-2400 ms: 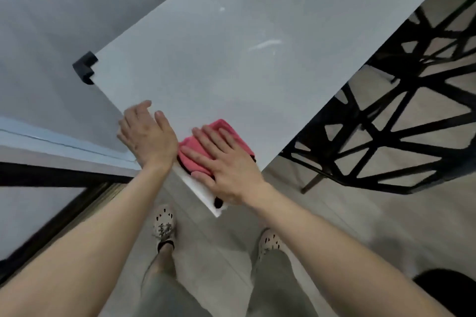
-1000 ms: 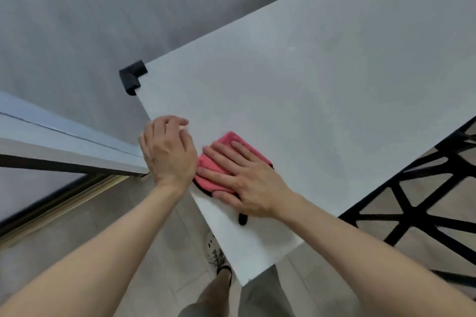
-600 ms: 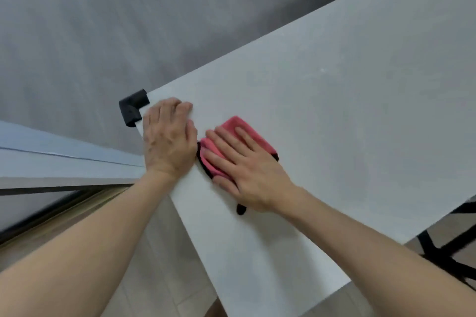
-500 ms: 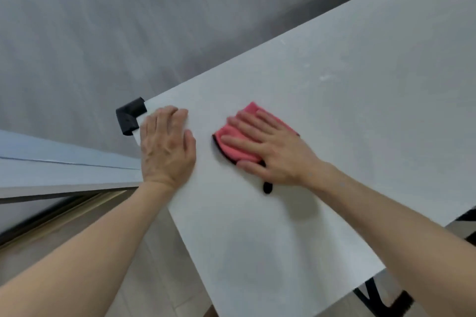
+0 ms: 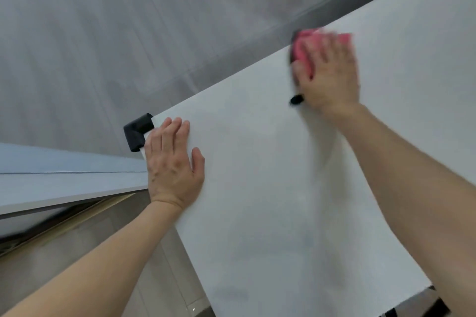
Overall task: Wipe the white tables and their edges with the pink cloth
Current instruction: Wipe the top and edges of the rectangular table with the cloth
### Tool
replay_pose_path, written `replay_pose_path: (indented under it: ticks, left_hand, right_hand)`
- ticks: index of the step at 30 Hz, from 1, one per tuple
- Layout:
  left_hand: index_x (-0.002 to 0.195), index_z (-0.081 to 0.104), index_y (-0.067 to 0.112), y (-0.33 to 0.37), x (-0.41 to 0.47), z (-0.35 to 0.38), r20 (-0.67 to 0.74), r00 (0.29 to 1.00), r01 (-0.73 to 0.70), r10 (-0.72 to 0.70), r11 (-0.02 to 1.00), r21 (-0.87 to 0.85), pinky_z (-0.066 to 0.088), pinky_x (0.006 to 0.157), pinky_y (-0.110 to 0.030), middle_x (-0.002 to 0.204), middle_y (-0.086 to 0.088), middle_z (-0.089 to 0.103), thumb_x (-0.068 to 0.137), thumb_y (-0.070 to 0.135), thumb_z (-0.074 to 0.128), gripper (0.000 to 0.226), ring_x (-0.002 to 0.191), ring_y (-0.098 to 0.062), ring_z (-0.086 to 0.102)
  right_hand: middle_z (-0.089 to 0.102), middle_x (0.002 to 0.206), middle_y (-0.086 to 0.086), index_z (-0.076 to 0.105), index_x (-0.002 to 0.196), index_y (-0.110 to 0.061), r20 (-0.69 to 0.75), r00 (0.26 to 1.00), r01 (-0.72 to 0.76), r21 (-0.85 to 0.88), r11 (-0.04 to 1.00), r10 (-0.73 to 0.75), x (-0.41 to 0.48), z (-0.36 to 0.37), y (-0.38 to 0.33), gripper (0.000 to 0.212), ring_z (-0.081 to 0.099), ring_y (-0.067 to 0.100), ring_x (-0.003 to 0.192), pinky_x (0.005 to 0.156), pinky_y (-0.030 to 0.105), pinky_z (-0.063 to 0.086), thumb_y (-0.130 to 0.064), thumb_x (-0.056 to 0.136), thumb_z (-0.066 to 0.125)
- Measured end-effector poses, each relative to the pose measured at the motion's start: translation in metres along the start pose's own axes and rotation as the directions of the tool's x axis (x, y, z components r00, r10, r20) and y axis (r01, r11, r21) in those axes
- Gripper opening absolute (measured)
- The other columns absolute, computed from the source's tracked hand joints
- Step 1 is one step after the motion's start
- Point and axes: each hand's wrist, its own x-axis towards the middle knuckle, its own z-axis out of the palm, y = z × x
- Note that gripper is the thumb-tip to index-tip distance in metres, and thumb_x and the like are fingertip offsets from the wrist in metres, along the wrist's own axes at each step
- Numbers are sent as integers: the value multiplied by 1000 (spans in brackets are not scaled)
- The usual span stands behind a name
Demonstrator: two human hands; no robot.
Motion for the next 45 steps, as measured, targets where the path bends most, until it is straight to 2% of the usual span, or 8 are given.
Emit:
replay_pose_path:
  ticks: [3, 8, 14, 20, 27, 32, 38, 45]
  left_hand:
    - [151, 53, 2, 0, -1, -1, -5, 1000, -2, 2, 1000, -2, 31, 123, -59, 153, -17, 52, 99, 25, 55, 57, 149, -40, 43]
    - [150, 54, 1, -2, -1, 0, -9, 1000, -6, 6, 1000, 14, 30, 124, -59, 153, -18, 52, 98, 25, 55, 57, 149, -40, 44]
    - [151, 51, 2, -1, -1, 1, 27, 1000, 3, -3, 1000, 20, 25, 127, -59, 154, -18, 50, 98, 24, 54, 57, 150, -41, 41]
    - [156, 44, 4, 2, -1, -5, 110, 994, 21, -22, 1000, 13, 23, 128, -59, 159, -15, 44, 101, 28, 48, 60, 156, -37, 34]
    - [153, 47, 11, 2, 6, -12, 104, 994, 29, -24, 998, -53, 20, 130, -55, 158, -10, 45, 103, 25, 58, 53, 152, -34, 37]
    - [149, 51, 10, 30, 29, -21, 101, 967, -218, 233, 966, -140, 28, 126, -55, 153, -10, 51, 102, 26, 55, 50, 145, -34, 45]
    - [143, 57, 7, 90, 50, 0, 72, 829, -528, 555, 818, -228, 31, 124, -52, 146, -10, 57, 105, 22, 54, 41, 143, -34, 50]
    - [143, 56, 10, 161, 31, 20, 87, 742, -624, 665, 732, -273, 33, 122, -50, 144, -9, 58, 106, 21, 53, 39, 139, -32, 50]
  right_hand:
    - [31, 175, 15, 39, 166, -22, -116, 981, -150, 42, 988, 154, -9, 15, -51, 62, 25, 36, 163, 133, 58, 14, -47, 110, 34]
    - [24, 178, 2, 31, 168, -35, 121, 691, 715, 34, 699, -713, -56, 17, -104, 60, 16, 25, 167, 136, 49, 6, -58, 113, 35]
    - [13, 181, 9, 23, 172, -31, -7, 972, -234, 3, 972, 234, 20, -2, -16, 70, 7, 28, 168, 135, 51, 2, -59, 108, 17]
    - [15, 180, 2, 24, 169, -39, 154, 822, 552, 22, 833, -549, -110, 10, -107, 59, 7, 24, 168, 136, 50, 4, -58, 114, 32]
    - [19, 179, 12, 25, 172, -29, -96, 862, -504, -48, 863, 498, -86, -4, 2, 68, 14, 34, 166, 134, 57, 6, -58, 110, 20]
    - [21, 179, 5, 26, 168, -37, 43, 984, 174, -36, 984, -172, -164, 7, -88, 59, 13, 27, 167, 136, 51, 7, -57, 113, 35]
    - [25, 177, 15, 30, 170, -25, -153, 681, -726, -13, 688, 716, -224, -22, 88, 73, 19, 34, 165, 135, 53, 8, -64, 110, 19]
    - [18, 180, 3, 32, 169, -36, -36, 984, -176, -21, 984, 175, -302, -11, -11, 61, 9, 23, 168, 136, 50, 7, -60, 113, 38]
